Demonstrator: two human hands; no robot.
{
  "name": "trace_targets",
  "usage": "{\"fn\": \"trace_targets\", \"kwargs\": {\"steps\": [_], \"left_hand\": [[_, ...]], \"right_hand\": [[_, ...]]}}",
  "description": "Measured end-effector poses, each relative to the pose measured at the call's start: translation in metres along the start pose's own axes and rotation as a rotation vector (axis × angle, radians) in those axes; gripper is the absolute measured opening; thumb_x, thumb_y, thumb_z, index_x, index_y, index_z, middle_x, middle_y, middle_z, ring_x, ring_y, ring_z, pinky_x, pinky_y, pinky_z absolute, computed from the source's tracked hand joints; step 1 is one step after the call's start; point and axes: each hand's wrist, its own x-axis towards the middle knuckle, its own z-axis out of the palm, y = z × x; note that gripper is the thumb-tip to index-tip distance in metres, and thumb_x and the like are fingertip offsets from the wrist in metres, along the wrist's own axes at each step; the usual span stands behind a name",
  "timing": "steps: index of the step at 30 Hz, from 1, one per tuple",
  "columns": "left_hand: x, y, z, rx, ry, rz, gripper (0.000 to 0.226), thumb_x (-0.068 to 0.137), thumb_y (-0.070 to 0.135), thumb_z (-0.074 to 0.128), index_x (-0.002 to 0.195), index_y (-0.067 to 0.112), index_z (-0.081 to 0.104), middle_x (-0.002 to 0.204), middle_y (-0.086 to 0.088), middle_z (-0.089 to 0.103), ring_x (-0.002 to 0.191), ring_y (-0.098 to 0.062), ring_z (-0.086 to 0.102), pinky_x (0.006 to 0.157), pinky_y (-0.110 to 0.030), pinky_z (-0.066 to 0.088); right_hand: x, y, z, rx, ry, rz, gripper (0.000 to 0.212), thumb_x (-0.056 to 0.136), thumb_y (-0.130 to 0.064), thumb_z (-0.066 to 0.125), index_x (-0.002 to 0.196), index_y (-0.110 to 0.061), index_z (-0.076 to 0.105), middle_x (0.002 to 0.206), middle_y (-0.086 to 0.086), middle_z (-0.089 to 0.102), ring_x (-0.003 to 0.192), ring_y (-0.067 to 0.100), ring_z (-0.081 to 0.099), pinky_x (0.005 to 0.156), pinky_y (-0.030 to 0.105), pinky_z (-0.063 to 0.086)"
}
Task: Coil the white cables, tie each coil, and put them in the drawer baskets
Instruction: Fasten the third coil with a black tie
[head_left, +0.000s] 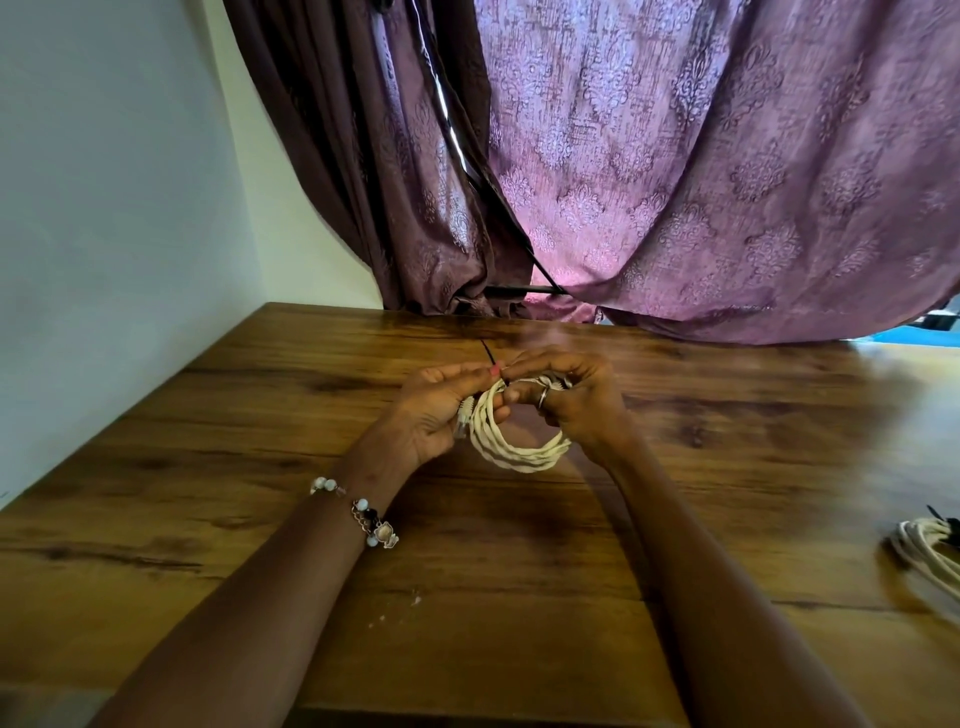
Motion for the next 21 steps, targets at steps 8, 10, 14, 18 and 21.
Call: {"fn": "trace_targets", "kwargs": {"steps": [8, 10, 14, 18, 21], "left_hand": [[0.000, -0.003, 0.002, 0.012, 0.017, 0.046, 0.009, 0.086, 0.003, 0.062, 0.093, -0.001, 0.066, 0.063, -0.016, 0.068, 0.047, -0.018, 0.066, 0.043, -0.029, 0.055], [0.001, -0.005, 0.003, 0.070, 0.025, 0.090, 0.008, 0.085, 0.008, 0.064, 0.089, 0.002, 0.067, 0.065, -0.016, 0.070, 0.050, -0.020, 0.067, 0.044, -0.031, 0.056], [0.008, -0.008, 0.002, 0.144, 0.140, 0.245, 0.007, 0.083, 0.012, 0.069, 0.087, 0.007, 0.072, 0.077, -0.012, 0.072, 0.067, -0.025, 0.069, 0.063, -0.043, 0.060], [0.010, -0.007, -0.002, 0.186, 0.128, 0.389, 0.007, 0.080, 0.007, 0.070, 0.087, 0.008, 0.072, 0.077, -0.004, 0.074, 0.068, -0.014, 0.069, 0.059, -0.026, 0.055], [0.008, -0.007, -0.002, 0.235, 0.056, 0.443, 0.009, 0.078, 0.002, 0.070, 0.083, 0.009, 0.072, 0.077, -0.001, 0.074, 0.070, -0.012, 0.069, 0.059, -0.022, 0.053]], "right_hand": [[-0.005, -0.007, 0.007, 0.111, 0.088, 0.024, 0.014, 0.080, 0.017, 0.061, 0.094, 0.018, 0.064, 0.067, 0.007, 0.066, 0.046, -0.005, 0.054, 0.047, 0.004, 0.038], [-0.004, -0.006, 0.008, 0.116, 0.100, 0.050, 0.015, 0.080, 0.019, 0.059, 0.095, 0.017, 0.062, 0.054, -0.013, 0.062, 0.042, -0.005, 0.052, 0.046, 0.003, 0.036], [-0.002, -0.001, 0.006, 0.063, 0.079, 0.051, 0.012, 0.080, 0.017, 0.061, 0.092, 0.014, 0.065, 0.057, -0.017, 0.064, 0.045, -0.007, 0.053, 0.048, 0.003, 0.037], [-0.003, 0.000, 0.003, 0.006, 0.044, 0.033, 0.010, 0.081, 0.014, 0.063, 0.090, 0.012, 0.066, 0.067, -0.013, 0.065, 0.049, -0.007, 0.054, 0.050, 0.003, 0.037], [-0.004, 0.000, 0.002, 0.035, 0.033, 0.037, 0.011, 0.082, 0.016, 0.060, 0.091, 0.014, 0.065, 0.066, -0.011, 0.065, 0.047, -0.006, 0.053, 0.050, 0.004, 0.038]]}}
